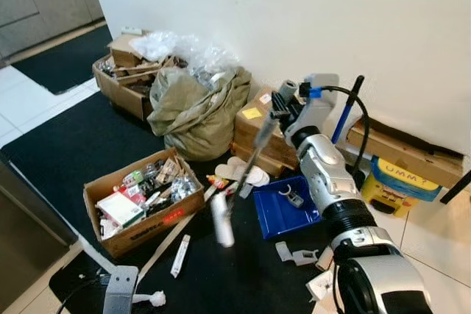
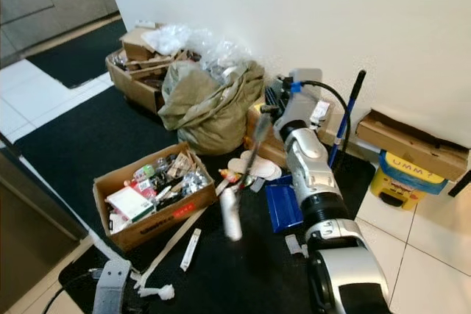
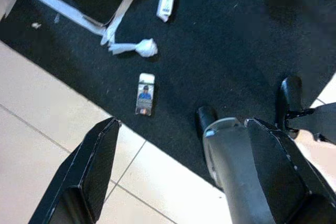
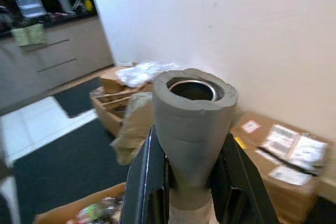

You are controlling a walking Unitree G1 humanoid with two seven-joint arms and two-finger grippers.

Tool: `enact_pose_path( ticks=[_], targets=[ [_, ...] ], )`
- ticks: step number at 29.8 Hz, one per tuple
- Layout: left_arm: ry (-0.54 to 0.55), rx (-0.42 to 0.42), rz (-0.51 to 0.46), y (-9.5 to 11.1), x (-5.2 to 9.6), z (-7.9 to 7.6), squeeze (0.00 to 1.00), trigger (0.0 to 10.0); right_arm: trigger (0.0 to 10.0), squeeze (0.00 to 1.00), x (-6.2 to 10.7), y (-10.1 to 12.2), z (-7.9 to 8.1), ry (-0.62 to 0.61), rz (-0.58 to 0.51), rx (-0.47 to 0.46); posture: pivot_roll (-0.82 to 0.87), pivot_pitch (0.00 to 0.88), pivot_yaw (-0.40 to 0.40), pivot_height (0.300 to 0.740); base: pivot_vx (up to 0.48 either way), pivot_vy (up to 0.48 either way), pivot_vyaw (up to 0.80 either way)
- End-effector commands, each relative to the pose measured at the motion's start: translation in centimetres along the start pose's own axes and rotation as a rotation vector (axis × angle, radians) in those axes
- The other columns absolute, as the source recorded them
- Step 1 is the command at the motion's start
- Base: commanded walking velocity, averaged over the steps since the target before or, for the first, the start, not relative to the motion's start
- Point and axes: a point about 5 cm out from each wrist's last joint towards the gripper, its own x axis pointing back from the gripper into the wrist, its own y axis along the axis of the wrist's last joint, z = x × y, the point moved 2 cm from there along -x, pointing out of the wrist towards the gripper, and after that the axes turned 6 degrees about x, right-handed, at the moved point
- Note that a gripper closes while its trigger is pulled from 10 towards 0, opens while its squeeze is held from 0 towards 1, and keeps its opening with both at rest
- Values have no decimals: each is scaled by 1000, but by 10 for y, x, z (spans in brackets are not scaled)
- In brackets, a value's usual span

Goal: Sweep floor

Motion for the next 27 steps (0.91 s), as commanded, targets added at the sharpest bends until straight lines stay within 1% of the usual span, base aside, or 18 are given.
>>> enact_pose_path(
  ticks=[1, 5, 7, 8, 11, 15, 20, 24, 27],
  targets=[
    [8, 7, 22, -4, 1, 4, 0, 10000, 10000, 0, 0, 7, -4, -28, -34, -17, -32, 2, 27, 740, 0, 0, -800],
    [7, 14, 29, -6, 1, 3, 0, 10000, 10000, 0, 2, 3, -7, -46, -13, -17, -36, 0, 27, 740, 0, 0, -800],
    [9, 16, 36, -9, 2, 3, 0, 10000, 10000, 0, 3, 2, -6, -39, -7, -15, -38, 0, 26, 740, 0, 0, -800],
    [11, 17, 43, -12, 3, 3, 0, 10000, 10000, 0, 3, 1, -3, -24, -9, -29, -38, 0, 25, 740, 0, 0, -788],
    [15, 22, 48, -14, 3, 3, 0, 10000, 10000, 0, 3, 2, 5, 17, -20, -54, -36, 0, 24, 740, 0, 0, 0],
    [13, 22, 50, -16, 3, 2, 0, 10000, 10000, 0, 2, 2, 17, 63, -27, -58, -31, 0, 24, 740, 0, 0, 0],
    [10, 18, 58, -20, 4, -1, 0, 10000, 10000, 0, 3, -1, 23, 95, -14, -56, -32, 0, 22, 740, 0, 0, 0],
    [8, 12, 65, -23, 5, -2, 0, 10000, 10000, 0, 4, -4, 26, 110, -4, -52, -32, 0, 22, 740, 240, 0, 0],
    [-6, -4, 84, -33, 8, -5, 0, 10000, 10000, 0, 7, -8, 30, 134, 7, -55, -36, 0, 26, 740, 271, 0, 0]
  ],
)
